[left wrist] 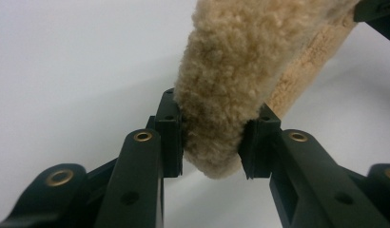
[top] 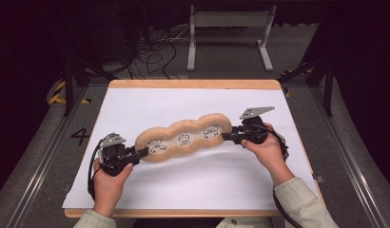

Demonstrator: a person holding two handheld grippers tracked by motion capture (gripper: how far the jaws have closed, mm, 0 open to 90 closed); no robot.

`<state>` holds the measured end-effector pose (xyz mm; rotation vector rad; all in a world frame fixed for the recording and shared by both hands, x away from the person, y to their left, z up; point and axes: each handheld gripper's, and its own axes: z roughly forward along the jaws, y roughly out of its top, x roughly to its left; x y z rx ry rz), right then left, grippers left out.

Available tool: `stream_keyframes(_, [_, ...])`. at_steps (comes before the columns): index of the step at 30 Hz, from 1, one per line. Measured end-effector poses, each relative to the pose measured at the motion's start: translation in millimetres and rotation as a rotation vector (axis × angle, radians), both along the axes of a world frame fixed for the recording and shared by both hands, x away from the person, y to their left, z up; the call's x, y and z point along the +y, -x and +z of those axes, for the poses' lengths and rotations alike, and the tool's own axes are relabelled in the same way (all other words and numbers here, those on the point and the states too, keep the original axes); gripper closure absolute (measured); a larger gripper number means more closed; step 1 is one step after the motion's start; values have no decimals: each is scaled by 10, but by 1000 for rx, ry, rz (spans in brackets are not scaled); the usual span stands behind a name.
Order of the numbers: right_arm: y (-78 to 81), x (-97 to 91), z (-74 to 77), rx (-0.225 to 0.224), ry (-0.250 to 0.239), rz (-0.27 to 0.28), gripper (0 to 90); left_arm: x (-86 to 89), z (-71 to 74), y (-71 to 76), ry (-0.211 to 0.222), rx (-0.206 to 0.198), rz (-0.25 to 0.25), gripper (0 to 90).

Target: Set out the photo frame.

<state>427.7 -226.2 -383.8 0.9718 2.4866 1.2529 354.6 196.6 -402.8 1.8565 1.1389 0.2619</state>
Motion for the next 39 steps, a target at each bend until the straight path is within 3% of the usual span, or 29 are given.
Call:
stream_keyframes(7, [137,-176,68,-30,-19,-45,624,-140,50,-170,13,-23,-27,632])
stream_keyframes(10, [190,-234,83,-33,-25,-63,624,-194,36,-248,31,-26,-21,617])
stream_keyframes(20, [291,-366,62,-29,-26,-102,630,-317,-9,-466,27,-44,-38,592])
stream_keyframes(29, [318,-443,-40,-21,0,-134,630,-420,-84,-607,9,-27,-63,584])
stream_keyframes(39, [266,-514,-230,25,18,-157,630,-525,-232,-746,-13,38,-94,587])
